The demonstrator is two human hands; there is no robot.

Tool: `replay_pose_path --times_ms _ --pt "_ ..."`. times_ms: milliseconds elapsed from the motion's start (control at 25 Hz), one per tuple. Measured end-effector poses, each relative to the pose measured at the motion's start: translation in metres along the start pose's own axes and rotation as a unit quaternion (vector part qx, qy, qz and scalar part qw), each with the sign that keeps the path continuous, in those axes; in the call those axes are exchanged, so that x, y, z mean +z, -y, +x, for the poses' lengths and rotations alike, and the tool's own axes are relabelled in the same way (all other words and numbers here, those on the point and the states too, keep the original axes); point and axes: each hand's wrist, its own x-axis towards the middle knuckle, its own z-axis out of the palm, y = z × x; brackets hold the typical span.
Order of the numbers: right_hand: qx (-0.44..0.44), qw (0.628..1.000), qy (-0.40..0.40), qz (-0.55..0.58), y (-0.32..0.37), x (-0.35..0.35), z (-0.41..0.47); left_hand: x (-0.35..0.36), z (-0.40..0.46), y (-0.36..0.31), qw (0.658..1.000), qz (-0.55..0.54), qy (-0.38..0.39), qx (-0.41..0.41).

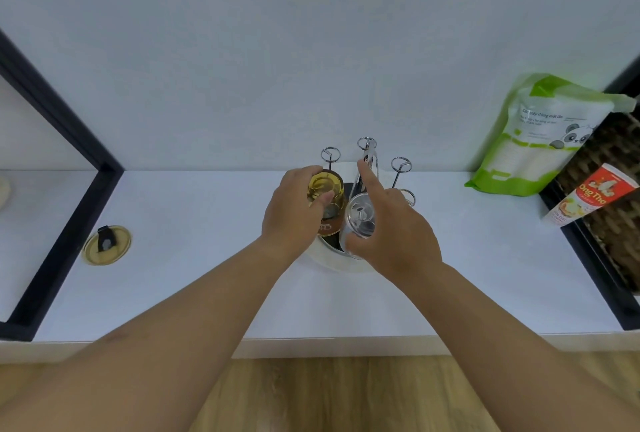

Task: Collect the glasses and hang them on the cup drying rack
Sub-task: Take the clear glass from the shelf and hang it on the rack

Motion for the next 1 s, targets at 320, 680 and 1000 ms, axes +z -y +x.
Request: replay_pose_path --times_ms 320,680,1000 --pt "0.007 1.000 0.017 0.015 -0.005 0.007 0.011 0.005 -0.004 0.001 1.000 -0.015 -0.022 0.003" --pt "-0.009 0.999 0.029 0.012 -0.006 0.006 0.017 0.007 -0.003 0.004 1.000 -0.003 -0.022 0.009" --pt "-0.015 0.998 0.062 0.012 -0.002 -0.011 0.019 -0.006 -0.003 -0.004 0.999 0.034 -0.004 -0.006"
